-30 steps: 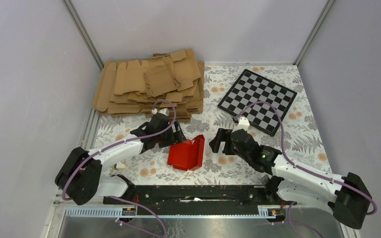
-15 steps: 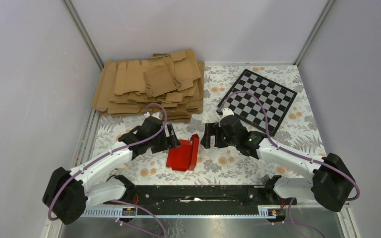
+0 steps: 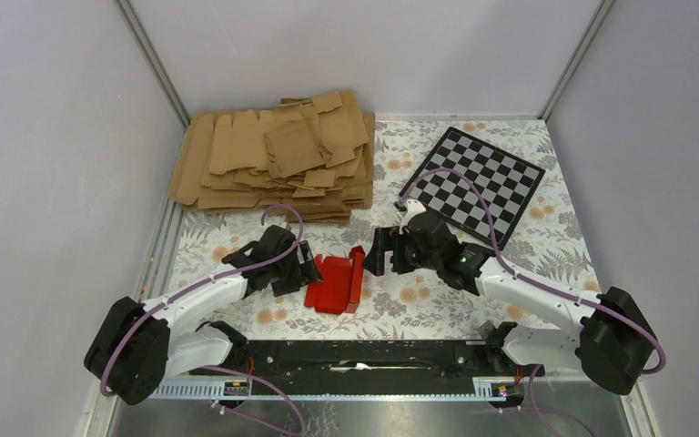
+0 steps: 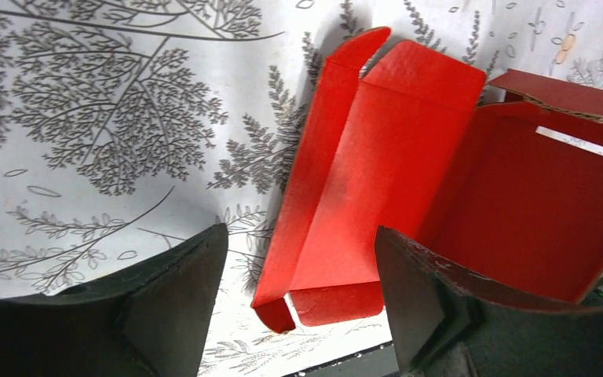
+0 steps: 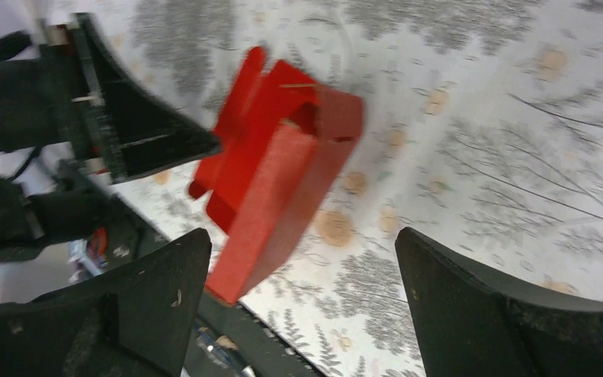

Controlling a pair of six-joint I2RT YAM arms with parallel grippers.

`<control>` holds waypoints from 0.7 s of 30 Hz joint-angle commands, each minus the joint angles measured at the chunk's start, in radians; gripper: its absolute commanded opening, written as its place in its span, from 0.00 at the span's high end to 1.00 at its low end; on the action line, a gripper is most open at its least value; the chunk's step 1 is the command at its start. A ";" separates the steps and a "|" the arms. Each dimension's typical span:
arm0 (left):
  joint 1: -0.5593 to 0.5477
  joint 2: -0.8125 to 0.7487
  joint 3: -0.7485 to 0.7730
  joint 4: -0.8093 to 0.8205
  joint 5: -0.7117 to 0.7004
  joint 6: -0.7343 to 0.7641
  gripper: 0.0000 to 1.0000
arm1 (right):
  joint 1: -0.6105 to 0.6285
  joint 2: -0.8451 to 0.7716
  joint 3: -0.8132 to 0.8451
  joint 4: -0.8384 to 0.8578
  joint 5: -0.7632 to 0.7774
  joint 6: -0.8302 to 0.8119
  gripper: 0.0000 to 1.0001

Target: Fold the paper box

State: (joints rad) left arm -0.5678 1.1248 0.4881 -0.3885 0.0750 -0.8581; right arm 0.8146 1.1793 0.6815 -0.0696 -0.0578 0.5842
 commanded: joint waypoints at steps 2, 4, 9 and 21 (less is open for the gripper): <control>0.003 -0.024 0.005 0.070 0.054 0.015 0.24 | -0.003 0.042 0.066 0.108 -0.261 -0.002 0.05; 0.003 -0.038 0.018 0.050 0.046 0.025 0.24 | 0.004 0.097 0.102 0.050 -0.235 -0.006 0.05; 0.003 -0.089 0.036 0.000 0.019 0.032 0.24 | 0.004 0.179 0.092 0.009 -0.182 0.018 0.02; 0.003 -0.132 0.072 -0.043 0.009 0.053 0.22 | 0.005 0.069 -0.094 -0.060 -0.013 0.019 0.07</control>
State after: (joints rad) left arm -0.5682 1.0080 0.5167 -0.4332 0.0940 -0.8265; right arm 0.8162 1.3128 0.6571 -0.0772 -0.1501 0.6083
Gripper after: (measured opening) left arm 0.774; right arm 0.944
